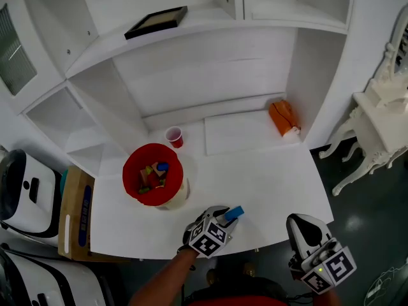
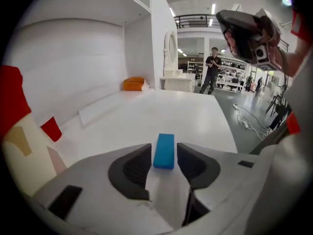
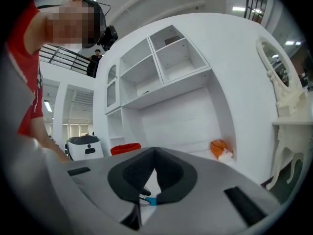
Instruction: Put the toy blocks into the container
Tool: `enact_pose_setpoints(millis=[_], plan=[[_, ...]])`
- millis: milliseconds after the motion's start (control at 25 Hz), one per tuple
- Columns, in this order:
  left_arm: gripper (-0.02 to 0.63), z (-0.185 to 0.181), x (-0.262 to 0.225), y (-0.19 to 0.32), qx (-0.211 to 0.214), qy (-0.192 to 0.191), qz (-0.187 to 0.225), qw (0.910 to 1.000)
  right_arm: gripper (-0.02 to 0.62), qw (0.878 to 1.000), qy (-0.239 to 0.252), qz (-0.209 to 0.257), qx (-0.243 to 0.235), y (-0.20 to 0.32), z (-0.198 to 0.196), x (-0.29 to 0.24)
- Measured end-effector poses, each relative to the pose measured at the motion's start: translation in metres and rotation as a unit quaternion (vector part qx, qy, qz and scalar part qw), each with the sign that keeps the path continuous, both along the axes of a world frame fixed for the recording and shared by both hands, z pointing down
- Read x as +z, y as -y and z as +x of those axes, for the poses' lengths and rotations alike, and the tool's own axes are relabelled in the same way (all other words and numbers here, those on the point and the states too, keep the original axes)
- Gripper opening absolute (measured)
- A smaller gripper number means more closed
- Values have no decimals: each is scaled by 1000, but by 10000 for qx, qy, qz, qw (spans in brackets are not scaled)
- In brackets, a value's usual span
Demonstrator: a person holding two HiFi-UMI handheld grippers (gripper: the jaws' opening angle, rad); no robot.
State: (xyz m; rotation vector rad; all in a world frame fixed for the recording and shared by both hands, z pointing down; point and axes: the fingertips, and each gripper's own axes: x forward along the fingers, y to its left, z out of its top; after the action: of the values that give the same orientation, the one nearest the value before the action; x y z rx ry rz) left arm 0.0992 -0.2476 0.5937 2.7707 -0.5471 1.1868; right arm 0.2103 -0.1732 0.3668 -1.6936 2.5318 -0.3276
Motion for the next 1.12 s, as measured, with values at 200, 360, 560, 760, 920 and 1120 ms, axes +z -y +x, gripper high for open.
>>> enact_pose_setpoints(millis=[200, 360, 560, 760, 920, 1120], plan=[[203, 4, 15, 0, 76, 306, -55, 9995, 11, 9999, 55, -98, 105, -5, 16, 8], [181, 6, 17, -2, 112, 305, -121, 9994, 11, 9998, 108, -139, 122, -5, 21, 13], [178, 7, -3, -6, -87, -175, -11, 9998, 11, 9996, 188, -180, 55, -6, 19, 17], [178, -18, -135, 5, -1169, -2256, 745, 9643, 11, 9992, 291, -249, -115, -2, 8, 24], [178, -90, -241, 32, -2276, -3299, 1564, 9027, 11, 9983, 337, -215, -425, 8, -18, 22], [178, -171, -270, 75, -3130, -2867, 2117, 8804, 11, 9957, 347, -57, -856, 19, -58, 10]])
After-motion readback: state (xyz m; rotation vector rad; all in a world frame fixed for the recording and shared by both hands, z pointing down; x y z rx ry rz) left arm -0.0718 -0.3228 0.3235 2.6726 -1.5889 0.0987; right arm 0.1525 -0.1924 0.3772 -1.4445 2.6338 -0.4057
